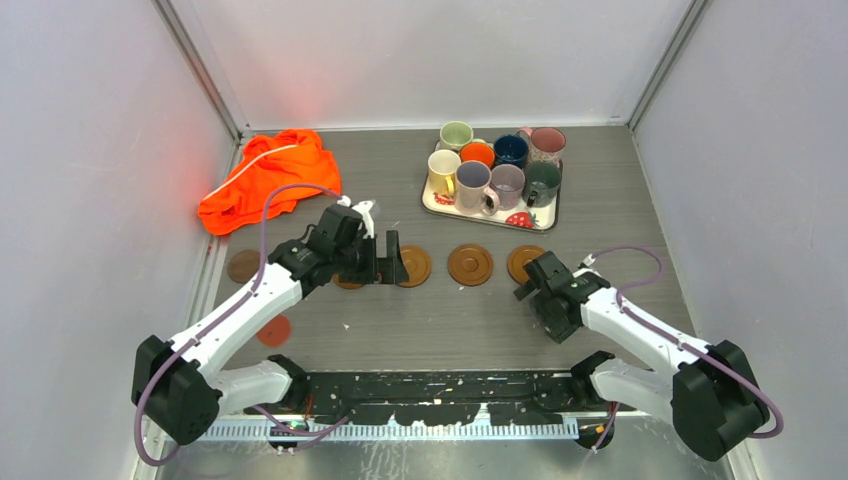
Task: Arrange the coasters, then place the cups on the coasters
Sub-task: Move the coaster to the center of the board.
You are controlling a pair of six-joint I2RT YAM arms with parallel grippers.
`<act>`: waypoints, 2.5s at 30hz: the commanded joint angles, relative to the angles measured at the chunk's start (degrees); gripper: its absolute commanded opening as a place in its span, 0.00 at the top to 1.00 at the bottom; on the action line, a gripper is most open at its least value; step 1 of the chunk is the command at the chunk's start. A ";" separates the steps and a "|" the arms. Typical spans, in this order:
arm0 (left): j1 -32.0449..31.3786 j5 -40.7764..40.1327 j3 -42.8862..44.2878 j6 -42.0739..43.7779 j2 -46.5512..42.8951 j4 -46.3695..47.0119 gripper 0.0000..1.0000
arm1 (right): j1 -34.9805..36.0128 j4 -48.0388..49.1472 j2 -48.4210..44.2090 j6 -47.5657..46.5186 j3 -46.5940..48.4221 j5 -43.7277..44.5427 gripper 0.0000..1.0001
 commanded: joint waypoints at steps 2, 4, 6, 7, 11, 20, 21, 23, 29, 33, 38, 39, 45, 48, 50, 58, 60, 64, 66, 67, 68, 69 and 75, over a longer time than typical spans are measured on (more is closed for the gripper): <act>0.37 0.48 -0.28 0.08 -1.75 1.50 0.00 | 0.04 4.43 -1.46 4.67 -2.44 4.39 0.00; 0.39 0.44 -0.37 -0.03 -1.78 1.51 0.00 | 0.01 4.07 -2.19 5.41 -2.58 5.81 0.00; 0.32 0.41 -0.45 -0.01 -1.80 1.49 0.00 | -0.14 3.74 -2.60 5.61 -2.46 6.86 0.00; 0.34 0.48 -0.46 -0.01 -1.79 1.49 0.00 | -0.30 3.72 -2.62 5.67 -2.41 7.45 0.00; 0.35 0.52 -0.47 -0.01 -1.86 1.49 0.00 | -2.15 4.74 -2.02 5.23 -2.25 7.75 0.00; 0.32 0.56 -0.49 0.06 -1.95 1.42 0.00 | -9.56 7.85 1.30 1.82 -0.96 6.23 0.00; 0.33 0.53 -0.51 0.15 -2.02 1.43 0.00 | -10.65 8.13 1.50 1.44 -0.92 5.94 0.00; 0.32 0.51 -0.47 0.17 -1.96 1.38 0.00 | -12.87 9.17 1.82 0.46 -0.98 5.18 0.00; 0.34 0.51 -0.47 0.23 -2.01 1.26 0.00 | -19.40 11.68 4.43 -2.43 -0.20 2.33 0.00; 0.32 0.44 -0.38 0.34 -2.04 1.17 0.00 | -23.42 13.58 6.83 -4.07 0.92 0.43 0.00; 0.32 0.04 -0.20 0.47 -2.04 0.82 0.00 | -24.88 14.37 9.45 -5.13 3.09 -1.02 0.00; 0.35 0.00 -0.20 0.45 -2.03 0.80 0.00 | -24.89 14.72 9.59 -4.78 3.13 -1.80 0.00; 0.37 -0.19 -0.28 0.45 -2.04 0.85 0.00 | -24.54 16.11 9.98 -2.70 2.69 -5.94 0.00; 0.38 -0.20 -0.29 0.40 -1.98 0.99 0.00 | -23.76 16.53 9.98 -1.89 2.68 -6.52 0.00; 0.36 -0.09 -0.29 0.43 -1.95 1.08 0.00 | -23.06 17.32 10.50 -1.41 2.89 -7.19 0.00; 0.42 -0.17 -0.29 0.35 -1.86 1.08 0.00 | -22.21 19.07 14.13 -0.71 4.24 -7.38 0.00; 0.45 -0.18 -0.24 0.43 -1.82 1.07 0.00 | -22.67 18.81 14.90 -1.31 4.73 -6.69 0.00; 0.41 -0.22 -0.12 0.42 -1.86 1.08 0.00 | -26.29 17.81 16.27 -4.07 5.91 -6.32 0.00; 0.46 -0.19 -0.19 0.49 -1.88 1.00 0.00 | -28.04 16.88 16.50 -5.91 6.79 -6.09 0.00; 0.46 -0.15 -0.20 0.42 -1.85 1.06 0.00 | -28.92 16.47 16.54 -6.85 7.41 -5.80 0.00; 0.43 -0.10 -0.28 0.38 -1.84 1.08 0.00 | -30.01 15.97 16.82 -7.68 8.19 -5.51 0.00; 0.43 -0.09 -0.29 0.42 -1.86 1.23 0.00 | -30.75 15.52 17.31 -8.57 8.87 -5.29 0.00; 0.41 -0.24 -0.19 0.37 -1.86 1.09 0.00 | -33.14 15.72 21.16 -12.78 12.27 -5.72 0.00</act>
